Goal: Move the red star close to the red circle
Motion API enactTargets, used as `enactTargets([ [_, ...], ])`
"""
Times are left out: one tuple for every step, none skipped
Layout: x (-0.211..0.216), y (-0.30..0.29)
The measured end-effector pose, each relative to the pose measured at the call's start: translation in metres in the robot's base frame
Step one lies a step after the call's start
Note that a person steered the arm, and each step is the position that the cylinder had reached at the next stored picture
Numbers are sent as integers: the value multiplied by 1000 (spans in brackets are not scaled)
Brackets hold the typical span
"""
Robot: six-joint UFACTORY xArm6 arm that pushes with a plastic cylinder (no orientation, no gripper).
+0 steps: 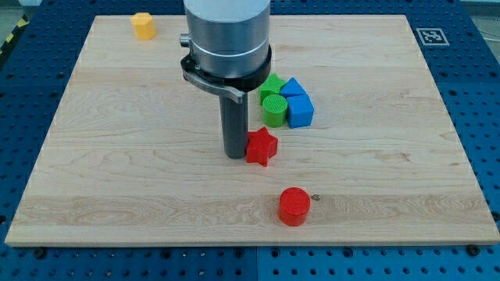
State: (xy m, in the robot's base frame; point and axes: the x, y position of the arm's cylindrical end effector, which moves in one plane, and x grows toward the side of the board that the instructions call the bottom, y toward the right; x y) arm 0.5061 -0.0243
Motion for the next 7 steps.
enactTargets([
  [2,0],
  [-12,-10],
  [-25,-15],
  [-10,21],
  [-7,33],
  [-7,57],
  [-6,68],
])
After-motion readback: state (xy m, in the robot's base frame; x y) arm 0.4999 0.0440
